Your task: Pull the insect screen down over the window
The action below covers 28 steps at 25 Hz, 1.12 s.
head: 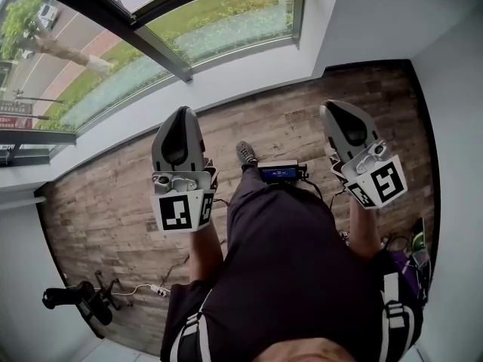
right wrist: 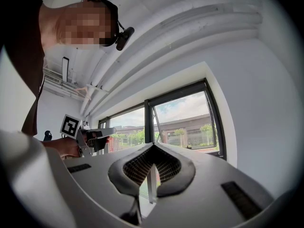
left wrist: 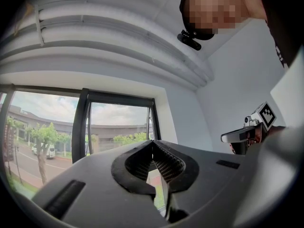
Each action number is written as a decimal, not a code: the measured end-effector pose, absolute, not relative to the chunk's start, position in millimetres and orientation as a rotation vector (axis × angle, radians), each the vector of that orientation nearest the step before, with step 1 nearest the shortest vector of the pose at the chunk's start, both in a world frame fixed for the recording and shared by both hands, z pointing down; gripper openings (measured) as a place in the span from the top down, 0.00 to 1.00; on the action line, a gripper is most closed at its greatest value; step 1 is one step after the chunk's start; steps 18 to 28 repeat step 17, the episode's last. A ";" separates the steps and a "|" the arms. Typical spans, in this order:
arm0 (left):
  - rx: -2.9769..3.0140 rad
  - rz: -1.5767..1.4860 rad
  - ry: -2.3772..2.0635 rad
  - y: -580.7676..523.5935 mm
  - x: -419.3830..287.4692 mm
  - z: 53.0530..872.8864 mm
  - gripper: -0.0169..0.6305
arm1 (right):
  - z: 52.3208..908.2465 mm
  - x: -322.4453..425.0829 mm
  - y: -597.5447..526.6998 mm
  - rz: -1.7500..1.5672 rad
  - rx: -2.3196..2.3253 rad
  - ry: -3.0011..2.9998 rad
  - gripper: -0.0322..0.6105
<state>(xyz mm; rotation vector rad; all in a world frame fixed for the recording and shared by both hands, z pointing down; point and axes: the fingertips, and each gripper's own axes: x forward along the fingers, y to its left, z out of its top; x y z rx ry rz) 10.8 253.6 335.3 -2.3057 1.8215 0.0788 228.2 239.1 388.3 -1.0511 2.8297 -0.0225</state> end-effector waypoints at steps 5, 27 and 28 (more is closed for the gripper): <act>-2.289 0.069 1.832 253.2 12.0 336.8 0.96 | 390.0 231.5 238.8 -0.020 -1.044 2.834 0.94; -2.283 0.031 1.839 241.9 15.6 337.8 0.96 | 393.9 236.1 228.2 -0.040 -1.044 2.838 0.94; -2.283 0.031 1.839 241.9 15.6 337.8 0.96 | 393.9 236.1 228.2 -0.040 -1.044 2.838 0.94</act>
